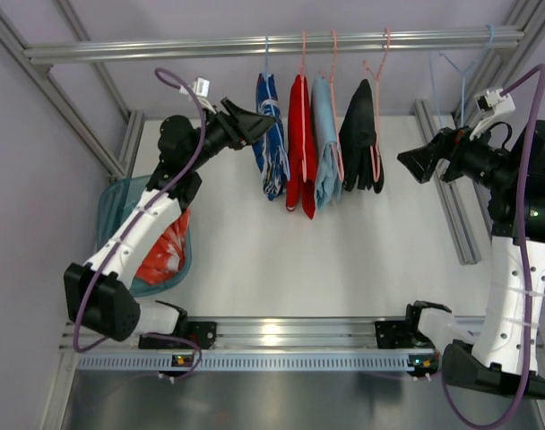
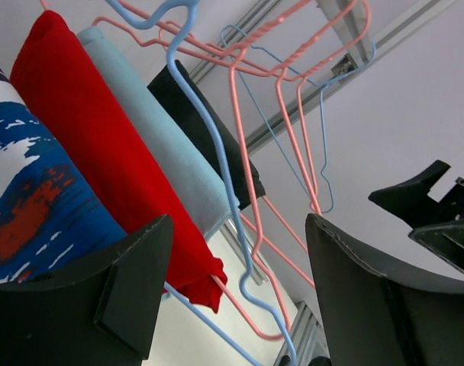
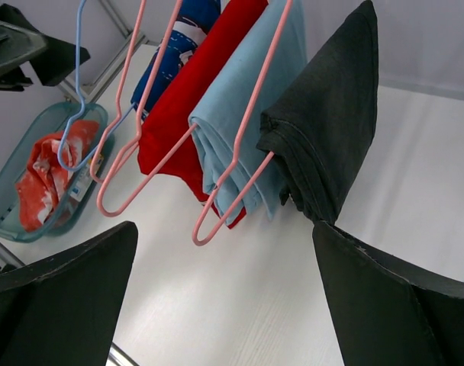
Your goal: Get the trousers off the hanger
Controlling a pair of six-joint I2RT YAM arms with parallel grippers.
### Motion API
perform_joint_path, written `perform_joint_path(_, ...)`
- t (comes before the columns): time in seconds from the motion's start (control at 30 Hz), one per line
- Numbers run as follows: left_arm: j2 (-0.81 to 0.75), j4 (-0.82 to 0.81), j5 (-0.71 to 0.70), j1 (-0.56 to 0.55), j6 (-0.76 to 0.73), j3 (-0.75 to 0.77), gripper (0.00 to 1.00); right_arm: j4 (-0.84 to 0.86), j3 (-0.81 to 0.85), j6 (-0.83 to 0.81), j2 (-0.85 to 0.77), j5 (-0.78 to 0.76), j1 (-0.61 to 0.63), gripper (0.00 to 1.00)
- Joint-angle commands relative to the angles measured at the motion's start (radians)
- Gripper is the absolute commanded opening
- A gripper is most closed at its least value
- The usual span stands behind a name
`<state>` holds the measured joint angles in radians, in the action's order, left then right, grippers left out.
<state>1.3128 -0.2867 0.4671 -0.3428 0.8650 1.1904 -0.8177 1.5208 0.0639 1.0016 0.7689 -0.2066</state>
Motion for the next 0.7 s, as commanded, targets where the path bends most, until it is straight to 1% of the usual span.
perform_joint_path(0.0,0.066,-0.153,-0.010,-0.016,0.075,0.087,0.74,0.068,0.039,0.025,0.003,-0.003,0.003,0.99)
perform_joint_path(0.17,0.170,-0.183,-0.005,-0.028,0.127,0.161,0.69,0.084,0.038,0.037,-0.003,0.000,0.001,0.99)
perform_joint_path(0.23,0.203,-0.235,-0.001,-0.032,0.170,0.178,0.61,0.083,0.041,0.033,-0.004,-0.002,0.001,0.99)
perform_joint_path(0.3,0.220,-0.247,-0.001,-0.035,0.206,0.195,0.55,0.075,0.044,0.028,-0.006,-0.005,0.001,0.99)
perform_joint_path(0.33,0.236,-0.261,-0.001,-0.036,0.222,0.199,0.50,0.074,0.044,0.021,-0.009,-0.005,0.001,0.99)
perform_joint_path(0.4,0.247,-0.304,0.010,-0.038,0.267,0.196,0.44,0.071,0.042,0.019,-0.012,-0.002,0.001,0.99)
perform_joint_path(0.43,0.258,-0.324,0.011,-0.038,0.279,0.204,0.37,0.071,0.041,0.020,-0.014,0.000,0.003,1.00)
perform_joint_path(0.5,0.270,-0.333,0.022,-0.039,0.305,0.212,0.26,0.074,0.039,0.020,-0.014,0.003,0.003,1.00)
perform_joint_path(0.53,0.270,-0.362,0.021,-0.041,0.315,0.209,0.09,0.074,0.041,0.025,-0.014,0.003,0.001,0.99)
perform_joint_path(0.57,0.267,-0.368,0.016,-0.041,0.322,0.204,0.01,0.077,0.041,0.028,-0.014,0.003,0.001,0.99)
perform_joint_path(0.67,0.252,-0.370,0.007,-0.041,0.331,0.209,0.00,0.091,0.039,0.042,-0.017,0.012,0.001,0.99)
